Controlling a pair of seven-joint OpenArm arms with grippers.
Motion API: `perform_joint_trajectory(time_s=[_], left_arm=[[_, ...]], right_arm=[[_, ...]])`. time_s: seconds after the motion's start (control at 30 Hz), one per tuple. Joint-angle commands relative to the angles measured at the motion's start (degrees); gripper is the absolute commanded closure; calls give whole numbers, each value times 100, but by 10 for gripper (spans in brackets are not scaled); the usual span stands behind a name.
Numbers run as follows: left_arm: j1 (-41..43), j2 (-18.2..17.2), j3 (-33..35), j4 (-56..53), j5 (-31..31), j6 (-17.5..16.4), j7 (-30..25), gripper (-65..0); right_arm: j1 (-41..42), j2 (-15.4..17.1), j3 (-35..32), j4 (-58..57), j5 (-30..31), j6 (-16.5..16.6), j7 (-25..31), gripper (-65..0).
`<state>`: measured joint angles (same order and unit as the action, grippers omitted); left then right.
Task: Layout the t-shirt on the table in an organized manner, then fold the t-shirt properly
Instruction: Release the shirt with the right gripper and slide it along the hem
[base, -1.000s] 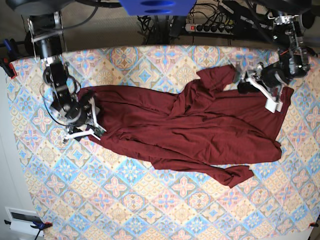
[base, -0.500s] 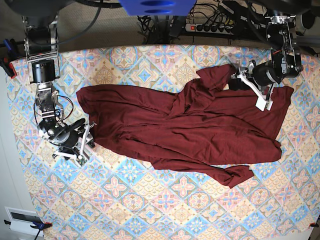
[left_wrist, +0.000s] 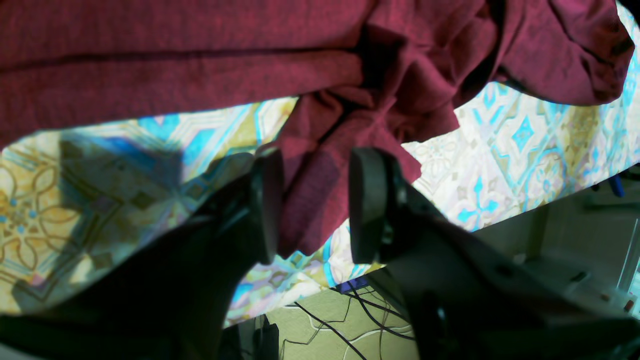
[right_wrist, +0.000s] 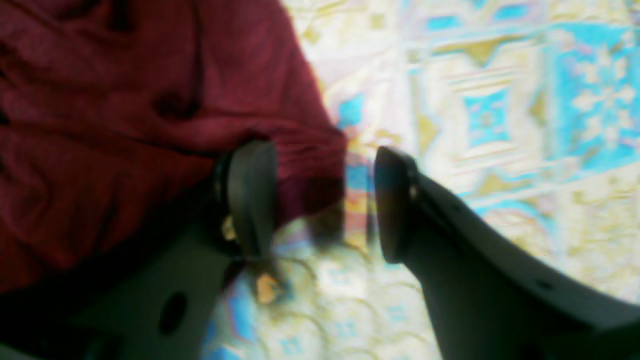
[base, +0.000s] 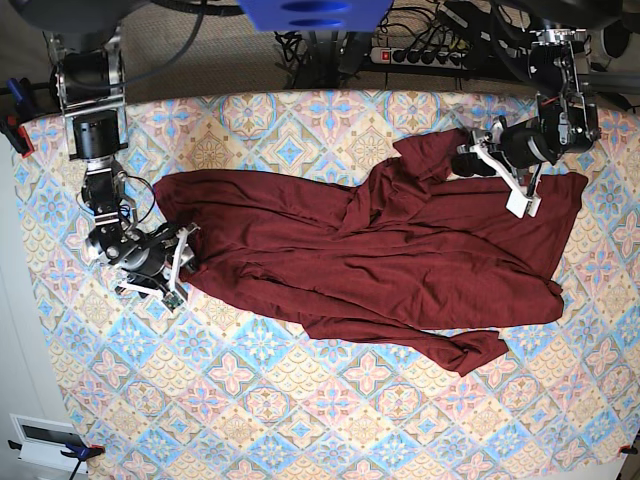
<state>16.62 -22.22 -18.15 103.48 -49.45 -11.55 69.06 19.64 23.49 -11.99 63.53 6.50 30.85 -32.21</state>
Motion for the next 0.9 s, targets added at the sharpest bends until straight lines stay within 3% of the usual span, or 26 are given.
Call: perform_joint_trajectory(time_s=[0.0,0.17,0.23,0.3,0.47,0.63,0.87], left_arm=[[-40,-77,-35,83,-97,-1,-53,-215],[-40,-77,-35,83,-97,-1,-53,-215],[-40,-77,-35,83,-97,-1,-53,-215],[-40,-77,-35,83,-97,-1,-71,-215],[-40,-77,-35,83,-97,-1,-71,-215],[-31,-77,-35,83,-97,-1,-79,-215],[56,-77,-35,83,-97,-1,-88,-215]], right_arm=[[150,47,43,-19,40,-4,60,-301],[159,-6,43,-344,40,524,60,-298],[159,-6,43,-467,40,585,60,-287],[159,-6,52,-616,40,585,60,-227],[616,-6,96,-959,40,594,227,-3],[1038,-6,201,-1118,40,585,552,0],[1346,21,1107,-1838,5,506,966,0]])
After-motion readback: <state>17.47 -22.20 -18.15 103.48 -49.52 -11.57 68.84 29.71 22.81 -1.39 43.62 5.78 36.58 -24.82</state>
